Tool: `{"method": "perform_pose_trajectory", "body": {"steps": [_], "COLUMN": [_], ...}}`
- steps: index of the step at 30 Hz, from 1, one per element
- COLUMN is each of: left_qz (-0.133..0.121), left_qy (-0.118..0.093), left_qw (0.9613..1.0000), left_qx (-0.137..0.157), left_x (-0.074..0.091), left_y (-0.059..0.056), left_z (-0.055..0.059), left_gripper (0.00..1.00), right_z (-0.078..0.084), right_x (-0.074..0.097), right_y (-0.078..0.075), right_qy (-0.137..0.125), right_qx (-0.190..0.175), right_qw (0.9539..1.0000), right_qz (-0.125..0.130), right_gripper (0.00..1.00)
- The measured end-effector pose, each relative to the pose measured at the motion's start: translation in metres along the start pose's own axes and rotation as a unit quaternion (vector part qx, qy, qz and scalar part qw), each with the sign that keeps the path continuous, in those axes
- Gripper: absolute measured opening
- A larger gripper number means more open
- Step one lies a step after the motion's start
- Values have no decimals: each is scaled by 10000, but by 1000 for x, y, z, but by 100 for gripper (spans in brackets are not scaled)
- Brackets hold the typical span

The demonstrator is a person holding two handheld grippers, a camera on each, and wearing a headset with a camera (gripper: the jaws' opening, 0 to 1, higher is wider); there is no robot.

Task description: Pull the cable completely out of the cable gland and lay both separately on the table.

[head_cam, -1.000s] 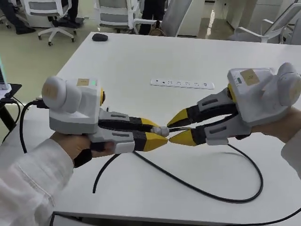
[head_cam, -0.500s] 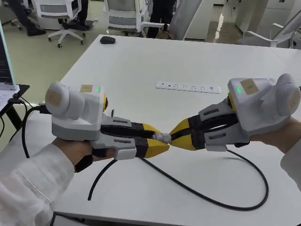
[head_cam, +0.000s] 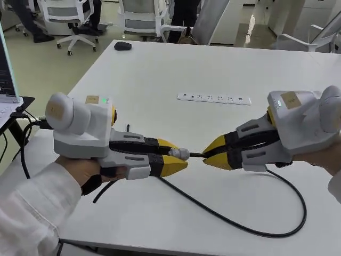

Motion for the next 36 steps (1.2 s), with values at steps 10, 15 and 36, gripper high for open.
{"method": "perform_pose_trajectory", "body": {"steps": [10,15,36], "left_qz": [64,78,194], "left_qy": [4,-18,87], "left_qw": [9999,9999,9998], "left_qx": [85,140,60], "left_x": [1,1,-5], "left_y": [-1,-1,-8], "left_z": [0,0,0], "left_gripper": [16,16,16], "right_z": [19,20,3], "right_x": [17,19,11], "right_y": [7,8,13], "right_qy": [129,120,-385], "right_qx": [-263,-321,-592], "right_qw": [9992,9990,9975], "right_qz": [254,298,42], "right_gripper": [5,5,15]}}
Point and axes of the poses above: the centre of the closed fingertips' face, and the gripper's own axes: x roughly backward along the fingers, y roughly to its left, z roughly out of its underside, the point moved 3 cm from there along x, roughly backward along the fingers, and after that the axes turned 1 degree about -x, right-handed, at the moved point
